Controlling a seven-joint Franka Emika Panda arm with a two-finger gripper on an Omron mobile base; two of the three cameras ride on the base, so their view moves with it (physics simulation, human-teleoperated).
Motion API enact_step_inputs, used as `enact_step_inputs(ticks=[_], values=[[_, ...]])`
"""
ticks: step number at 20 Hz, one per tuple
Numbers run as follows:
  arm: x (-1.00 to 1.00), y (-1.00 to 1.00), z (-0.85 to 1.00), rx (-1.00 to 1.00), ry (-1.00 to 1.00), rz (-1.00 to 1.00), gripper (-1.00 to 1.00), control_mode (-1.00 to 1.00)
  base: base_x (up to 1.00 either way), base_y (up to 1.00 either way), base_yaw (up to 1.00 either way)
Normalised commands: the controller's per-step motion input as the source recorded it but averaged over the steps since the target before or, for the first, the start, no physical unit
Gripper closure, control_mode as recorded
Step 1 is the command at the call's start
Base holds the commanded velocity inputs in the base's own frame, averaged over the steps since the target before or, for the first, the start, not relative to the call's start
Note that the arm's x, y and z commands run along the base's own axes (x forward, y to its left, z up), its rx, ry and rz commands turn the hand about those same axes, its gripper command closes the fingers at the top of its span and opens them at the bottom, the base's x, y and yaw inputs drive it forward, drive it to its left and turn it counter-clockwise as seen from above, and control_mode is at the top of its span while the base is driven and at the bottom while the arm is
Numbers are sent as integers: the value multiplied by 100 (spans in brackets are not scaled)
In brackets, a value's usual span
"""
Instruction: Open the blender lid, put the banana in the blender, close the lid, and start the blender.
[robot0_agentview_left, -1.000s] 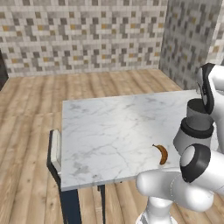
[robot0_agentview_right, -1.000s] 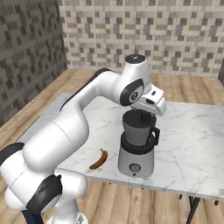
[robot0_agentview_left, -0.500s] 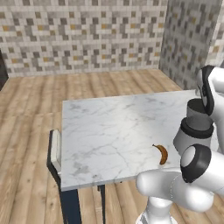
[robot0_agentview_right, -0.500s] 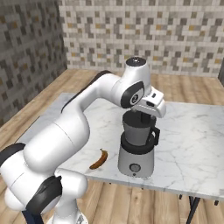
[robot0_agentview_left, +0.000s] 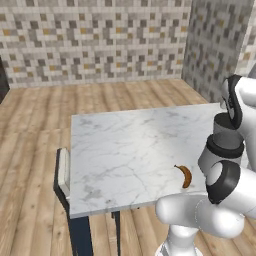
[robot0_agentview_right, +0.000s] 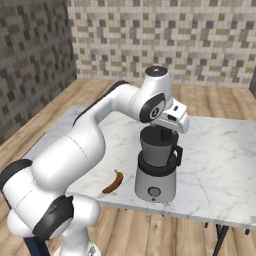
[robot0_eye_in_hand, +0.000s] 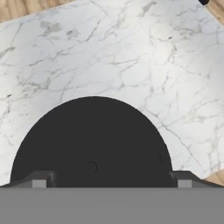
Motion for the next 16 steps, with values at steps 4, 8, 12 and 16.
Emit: enact_step_inputs(ticks=[4, 8, 12, 16], values=[[6, 0, -2, 2, 0, 2, -100, -100, 0, 0, 0], [0, 0, -7, 1, 0, 1, -100, -100, 0, 0, 0], [-1, -1, -10, 0, 0, 0, 100, -100, 0, 0, 0], [0, 0, -1, 0, 0, 0, 100, -100, 0, 0, 0]])
